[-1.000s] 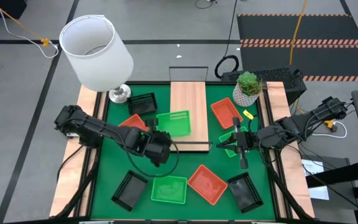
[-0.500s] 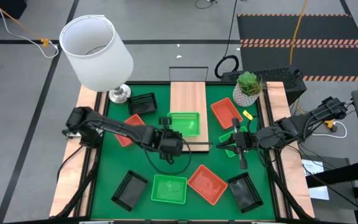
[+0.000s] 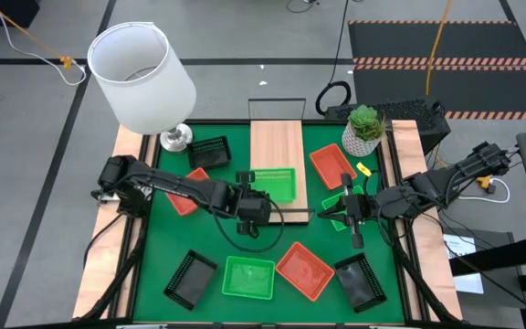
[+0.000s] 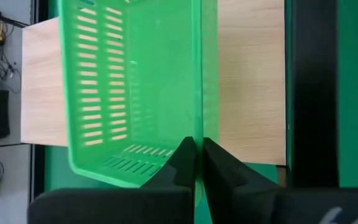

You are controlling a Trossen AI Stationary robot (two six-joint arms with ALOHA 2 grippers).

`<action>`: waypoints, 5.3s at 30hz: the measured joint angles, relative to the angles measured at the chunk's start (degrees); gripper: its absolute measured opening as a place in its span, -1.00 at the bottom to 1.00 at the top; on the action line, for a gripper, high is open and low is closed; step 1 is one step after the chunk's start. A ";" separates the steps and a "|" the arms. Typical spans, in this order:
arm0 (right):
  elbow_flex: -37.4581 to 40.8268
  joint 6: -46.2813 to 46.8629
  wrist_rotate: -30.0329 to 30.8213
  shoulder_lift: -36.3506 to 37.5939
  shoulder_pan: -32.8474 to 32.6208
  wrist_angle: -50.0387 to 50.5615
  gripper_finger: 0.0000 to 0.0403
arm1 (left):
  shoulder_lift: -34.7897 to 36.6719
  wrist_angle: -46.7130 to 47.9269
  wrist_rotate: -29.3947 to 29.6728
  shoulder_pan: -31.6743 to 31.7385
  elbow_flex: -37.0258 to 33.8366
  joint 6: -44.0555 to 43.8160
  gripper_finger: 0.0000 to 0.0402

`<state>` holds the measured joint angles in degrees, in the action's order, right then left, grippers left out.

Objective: Stack baskets on shelf by color
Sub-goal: Put the top left green bin on the shelf

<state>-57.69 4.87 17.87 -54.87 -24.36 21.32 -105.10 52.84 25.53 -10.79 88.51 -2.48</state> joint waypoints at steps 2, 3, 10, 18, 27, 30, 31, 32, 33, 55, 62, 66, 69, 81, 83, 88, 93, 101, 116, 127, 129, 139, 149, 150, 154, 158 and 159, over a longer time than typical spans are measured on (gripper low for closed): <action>0.00 0.00 0.00 0.00 0.00 0.00 -1.00 | 0.63 0.08 -0.58 0.39 -0.12 -0.08 -0.97; 0.00 0.02 0.00 0.00 -0.02 0.00 -1.00 | 0.85 0.14 -0.87 0.49 -0.19 -0.49 -0.96; 0.00 0.02 0.00 0.00 0.00 -0.04 -1.00 | 2.19 1.34 -0.65 0.46 -0.33 -0.68 -0.90; 0.00 0.00 0.00 0.02 0.00 0.36 -1.00 | 8.41 1.62 -0.56 -0.78 -0.28 -0.79 -0.90; 0.00 0.01 0.01 0.02 0.00 0.40 -1.00 | 9.41 0.90 -0.21 0.36 -0.22 -0.81 -0.96; 0.01 -0.89 0.38 0.00 0.00 0.80 -1.00 | 8.83 -0.74 -0.12 -0.46 -0.22 -0.75 -0.90; 0.12 -1.09 1.36 -0.23 0.00 0.51 -1.00 | 8.81 -1.13 -0.15 -0.70 -0.22 -0.60 -0.89; 0.46 -1.13 2.70 -0.48 0.00 -0.26 -1.00 | 8.85 -1.62 -0.09 -0.95 -0.22 -0.30 -0.89; 0.86 -1.09 3.95 -0.68 0.00 -0.87 -1.00 | 8.94 -2.18 -0.05 -1.07 -0.22 -0.10 -0.89; 1.77 -19.35 2.92 -10.64 10.15 -7.77 -0.26 | 5.61 -7.26 0.20 1.95 -0.15 2.36 -0.90; 1.75 -19.42 -1.89 -11.55 17.24 -5.78 -0.32 | 5.20 -7.66 0.03 3.07 -0.15 2.68 -0.92; 1.70 -19.72 -4.92 -12.14 20.58 -5.70 -0.38 | 4.98 -7.96 0.01 3.11 -0.15 3.62 -0.96; 1.70 -19.98 -8.05 -12.71 22.42 -4.77 -0.44 | 4.98 -8.48 0.00 3.08 -0.15 3.65 -0.91; 1.70 -20.65 -12.23 -14.05 24.74 -1.65 -0.93 | 5.01 -9.33 -1.05 2.89 -0.15 4.31 -0.94; 1.75 -20.58 -12.41 -14.08 24.74 -1.50 -0.96 | 5.01 -9.40 -1.08 2.85 -0.15 4.28 -0.89; 3.55 -18.81 -12.17 -14.03 24.76 -1.52 -0.95 | 5.05 -9.68 -1.41 2.71 -0.15 2.79 -0.72; 6.64 -16.26 -12.19 -14.05 24.76 -4.80 -0.97 | 5.07 -10.05 -2.46 1.54 -0.15 1.31 -0.42; 14.17 -14.95 -15.12 -14.05 24.76 -16.39 -0.97 | 6.69 -9.86 2.13 0.14 -0.15 0.86 -0.08; 22.76 -19.30 -15.04 -14.03 24.76 -27.30 -0.92 | 7.23 -9.22 3.07 0.23 -0.15 0.90 -0.06; 23.21 -18.61 -15.17 -14.03 24.76 -27.21 -0.90 | 7.23 -9.38 3.07 0.27 -0.16 1.55 -0.06; 23.21 -18.87 -15.17 -14.03 24.76 -27.21 -0.90 | 7.23 -9.41 3.07 0.27 -0.15 1.55 -0.06; 23.21 -18.98 -16.71 -14.03 24.76 -27.17 -0.63 | 7.23 -9.42 3.07 0.27 -0.15 1.73 -0.06; 23.23 -21.01 -11.95 -8.60 25.23 -25.61 -0.37 | 7.21 -9.42 3.05 0.27 -0.15 1.29 -0.06; 23.23 -21.44 -11.72 -7.70 25.67 -24.93 -0.37 | 7.21 -9.42 3.05 0.27 -0.15 1.31 -0.06; 23.23 -23.65 -11.72 -5.17 29.22 -21.41 -0.38 | 7.21 -9.58 3.05 0.28 -0.16 1.29 -0.06; 23.26 -24.22 -11.96 -5.47 34.84 -21.62 -0.41 | 7.21 -9.73 3.05 0.61 -0.15 1.55 -0.06; 23.52 -24.19 -11.99 -5.99 36.30 -23.02 -0.42 | 7.21 -9.74 3.05 0.82 -0.15 1.59 -0.06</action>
<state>-34.17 -19.33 5.88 -60.86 11.94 -1.70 -97.89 43.10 28.58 -9.98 88.36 -0.89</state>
